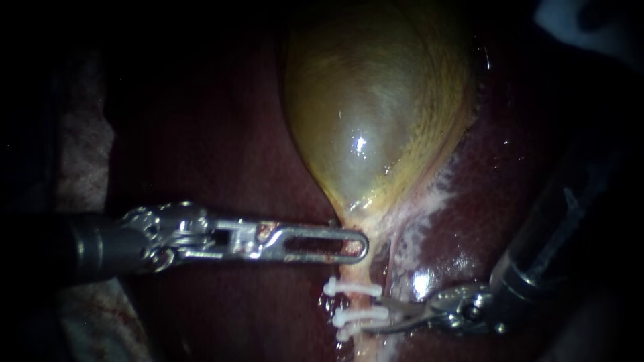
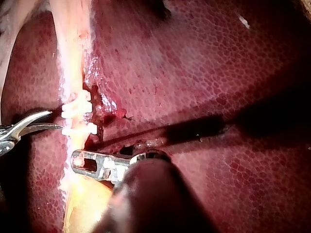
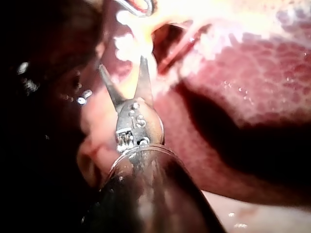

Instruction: Go to the cutting position left tube

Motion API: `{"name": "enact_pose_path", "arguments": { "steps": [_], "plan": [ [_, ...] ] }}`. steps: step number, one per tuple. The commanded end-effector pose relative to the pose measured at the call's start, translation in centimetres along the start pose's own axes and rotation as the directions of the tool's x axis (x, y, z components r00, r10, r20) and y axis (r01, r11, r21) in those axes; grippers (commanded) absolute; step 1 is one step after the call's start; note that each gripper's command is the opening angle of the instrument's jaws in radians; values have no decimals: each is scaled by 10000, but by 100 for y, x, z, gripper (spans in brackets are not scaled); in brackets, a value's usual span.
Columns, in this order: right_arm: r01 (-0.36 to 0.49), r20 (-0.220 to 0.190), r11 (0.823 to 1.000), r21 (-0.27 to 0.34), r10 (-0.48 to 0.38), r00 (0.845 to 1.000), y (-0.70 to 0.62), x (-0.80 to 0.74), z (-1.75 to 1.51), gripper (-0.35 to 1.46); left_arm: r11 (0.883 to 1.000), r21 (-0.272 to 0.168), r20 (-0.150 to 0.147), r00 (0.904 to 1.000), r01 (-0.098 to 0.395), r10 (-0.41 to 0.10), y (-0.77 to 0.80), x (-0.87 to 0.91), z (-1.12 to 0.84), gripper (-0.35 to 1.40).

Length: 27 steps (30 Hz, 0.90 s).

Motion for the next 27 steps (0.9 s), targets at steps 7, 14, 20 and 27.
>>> {"name": "enact_pose_path", "arguments": {
  "steps": [7, 14, 20, 27],
  "plan": [
    [19, 101, 10000, -34, -19, 9999, 7, -2, 2, 97, 10000, 1, 1, 10000, 1, -1, 0, 0, 0, -35],
    [44, 188, 10000, -61, -43, 9998, 19, -3, 3, 91, 10000, 1, 1, 10000, 1, -1, 0, 0, 0, -35],
    [-7, 182, 10000, -59, 8, 9998, 26, -1, 6, 89, 10000, 0, 1, 10000, 1, -1, 0, 0, 0, -35],
    [-12, 176, 10000, -65, 13, 9998, 33, 3, 11, 86, 10000, 1, 1, 10000, 1, -1, 0, 0, 0, -35]
  ]
}}
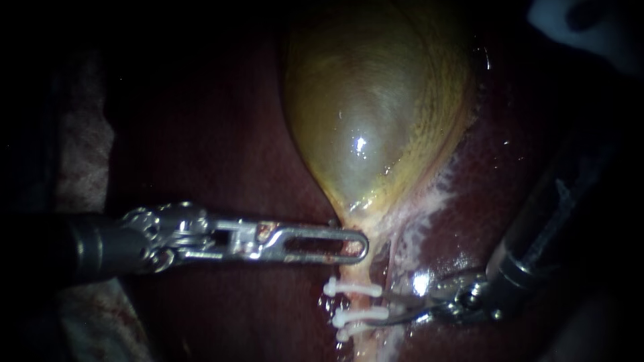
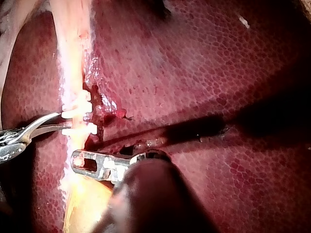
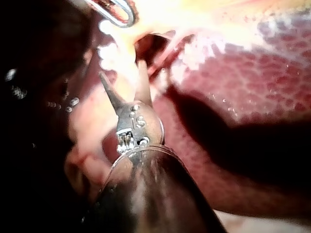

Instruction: Go to the cutting position left tube

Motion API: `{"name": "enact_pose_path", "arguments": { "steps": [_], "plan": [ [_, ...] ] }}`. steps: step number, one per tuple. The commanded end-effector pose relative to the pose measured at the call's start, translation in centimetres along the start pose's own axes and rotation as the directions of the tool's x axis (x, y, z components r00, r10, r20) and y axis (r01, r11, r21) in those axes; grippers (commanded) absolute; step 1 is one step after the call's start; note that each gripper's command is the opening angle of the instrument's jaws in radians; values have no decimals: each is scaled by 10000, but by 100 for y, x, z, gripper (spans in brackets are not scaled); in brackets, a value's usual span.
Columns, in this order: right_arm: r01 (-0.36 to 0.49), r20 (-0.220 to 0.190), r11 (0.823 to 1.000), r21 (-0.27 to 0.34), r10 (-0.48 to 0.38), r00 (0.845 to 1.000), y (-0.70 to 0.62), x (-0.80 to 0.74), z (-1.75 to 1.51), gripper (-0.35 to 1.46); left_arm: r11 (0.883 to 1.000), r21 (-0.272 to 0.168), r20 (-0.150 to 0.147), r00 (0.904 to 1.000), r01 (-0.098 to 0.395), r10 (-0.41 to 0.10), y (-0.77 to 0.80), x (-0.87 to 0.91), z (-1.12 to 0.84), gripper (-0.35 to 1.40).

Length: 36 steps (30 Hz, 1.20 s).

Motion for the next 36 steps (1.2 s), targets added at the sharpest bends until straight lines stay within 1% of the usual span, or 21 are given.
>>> {"name": "enact_pose_path", "arguments": {
  "steps": [1, 9, 19, 22, 28, 36],
  "plan": [
    [-8, -6, 10000, -9, 8, 10000, 1, 1, 2, 86, 10000, 1, -1, 10000, 0, 0, 0, 0, 0, -35],
    [-35, -37, 10000, -32, 35, 10000, 3, 9, 14, 86, 10000, 1, -1, 10000, 0, 0, 0, 0, 0, -35],
    [3, -12, 10000, 78, -3, 10000, 1, 18, 28, 84, 10000, 1, -1, 10000, 1, -1, 0, 0, 0, -35],
    [-43, -12, 9999, 99, 43, 10000, 2, 22, 33, 82, 10000, 1, -2, 10000, 1, -1, 0, 0, 0, -35],
    [-227, -5, 9997, 94, 227, 9997, 7, 28, 40, 69, 10000, 1, -2, 10000, 1, -1, 1, 0, 0, -35],
    [-452, -124, 9989, 119, 454, 9989, 13, 30, 47, 69, 10000, 2, -2, 10000, 1, -1, 1, -1, 0, -35]
  ]
}}
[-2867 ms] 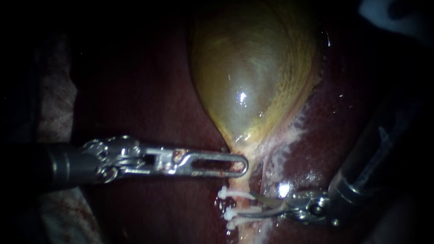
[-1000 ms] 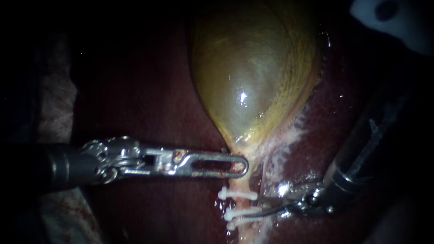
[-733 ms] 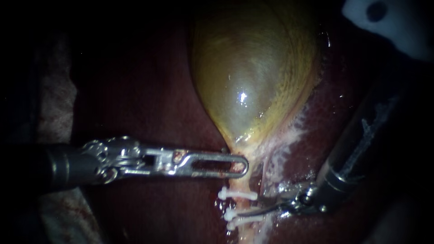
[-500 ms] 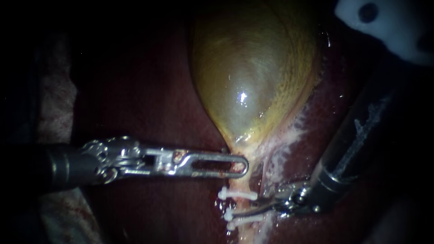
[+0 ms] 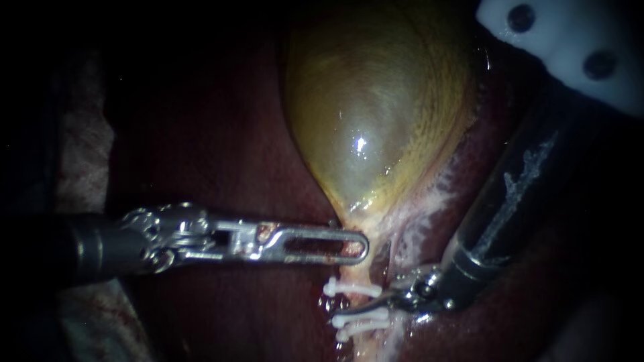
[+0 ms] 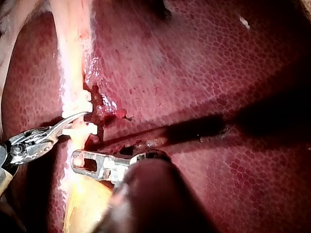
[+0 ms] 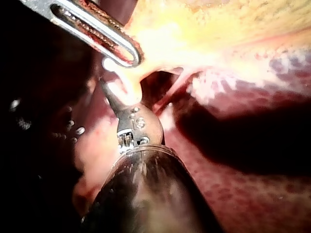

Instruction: Go to the cutting position left tube

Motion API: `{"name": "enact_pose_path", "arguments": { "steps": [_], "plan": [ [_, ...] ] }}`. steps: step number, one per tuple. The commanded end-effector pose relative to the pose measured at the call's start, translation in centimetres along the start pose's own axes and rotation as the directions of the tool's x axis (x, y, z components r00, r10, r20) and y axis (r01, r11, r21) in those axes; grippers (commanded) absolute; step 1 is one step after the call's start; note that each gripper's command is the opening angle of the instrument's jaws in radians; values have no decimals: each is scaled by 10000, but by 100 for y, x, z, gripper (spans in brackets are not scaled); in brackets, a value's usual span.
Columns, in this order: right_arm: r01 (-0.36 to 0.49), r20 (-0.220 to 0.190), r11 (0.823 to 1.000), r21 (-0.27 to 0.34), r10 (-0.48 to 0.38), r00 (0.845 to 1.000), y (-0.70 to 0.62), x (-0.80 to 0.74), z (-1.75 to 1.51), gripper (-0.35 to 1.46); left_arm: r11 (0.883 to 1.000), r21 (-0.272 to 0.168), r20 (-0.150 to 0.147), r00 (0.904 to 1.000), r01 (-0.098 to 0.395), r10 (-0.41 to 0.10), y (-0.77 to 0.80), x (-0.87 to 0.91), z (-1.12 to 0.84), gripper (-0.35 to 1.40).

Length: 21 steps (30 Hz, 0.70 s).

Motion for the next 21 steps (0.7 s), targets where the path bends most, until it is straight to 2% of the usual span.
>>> {"name": "enact_pose_path", "arguments": {
  "steps": [1, 21],
  "plan": [
    [-41, -43, 10000, 16, 41, 10000, 1, 0, 1, 69, 10000, -1, -2, 10000, -2, 2, 0, 0, 0, -35],
    [-276, -218, 9996, 83, 277, 9994, 4, -5, 6, 51, 10000, -1, -1, 10000, -2, 2, 0, 0, 0, -35]
  ]
}}
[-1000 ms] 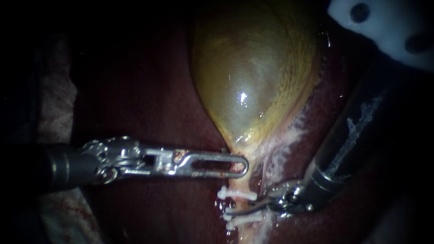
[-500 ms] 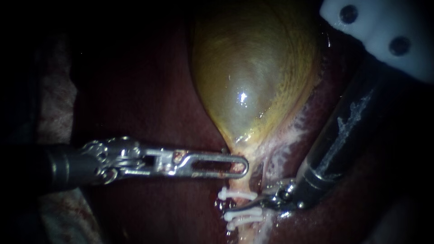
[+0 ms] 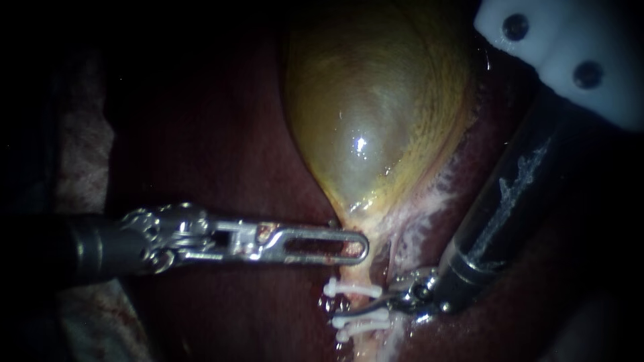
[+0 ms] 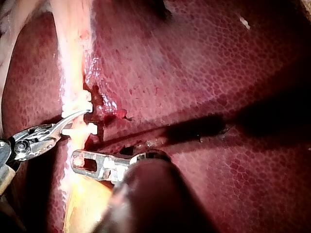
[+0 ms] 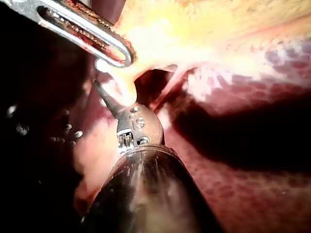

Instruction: Go to the cutting position left tube

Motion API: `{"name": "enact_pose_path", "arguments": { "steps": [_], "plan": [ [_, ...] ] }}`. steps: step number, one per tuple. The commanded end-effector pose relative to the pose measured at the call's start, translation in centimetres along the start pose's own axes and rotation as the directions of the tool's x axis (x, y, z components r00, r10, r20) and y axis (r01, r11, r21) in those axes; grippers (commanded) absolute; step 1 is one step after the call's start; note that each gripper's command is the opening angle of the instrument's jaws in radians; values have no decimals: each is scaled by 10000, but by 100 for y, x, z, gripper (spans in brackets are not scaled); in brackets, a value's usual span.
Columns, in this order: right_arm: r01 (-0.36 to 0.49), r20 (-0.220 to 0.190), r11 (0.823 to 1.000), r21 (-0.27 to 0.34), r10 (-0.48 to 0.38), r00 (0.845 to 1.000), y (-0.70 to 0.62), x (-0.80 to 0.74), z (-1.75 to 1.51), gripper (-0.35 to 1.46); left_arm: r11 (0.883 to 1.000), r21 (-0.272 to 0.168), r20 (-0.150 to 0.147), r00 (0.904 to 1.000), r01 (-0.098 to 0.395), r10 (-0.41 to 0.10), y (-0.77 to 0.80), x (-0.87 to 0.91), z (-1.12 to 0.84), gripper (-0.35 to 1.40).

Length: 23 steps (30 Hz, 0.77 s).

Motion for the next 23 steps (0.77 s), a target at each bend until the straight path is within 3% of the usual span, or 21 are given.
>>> {"name": "enact_pose_path", "arguments": {
  "steps": [1, 23],
  "plan": [
    [-2, 0, 10000, -9, 2, 10000, 0, 0, 0, 51, 10000, 0, 0, 10000, 0, 0, 0, 0, 0, -35],
    [-59, -89, 10000, 22, 59, 9999, 3, 1, 1, 49, 10000, -1, 1, 10000, -1, 1, 0, 0, 0, -35]
  ]
}}
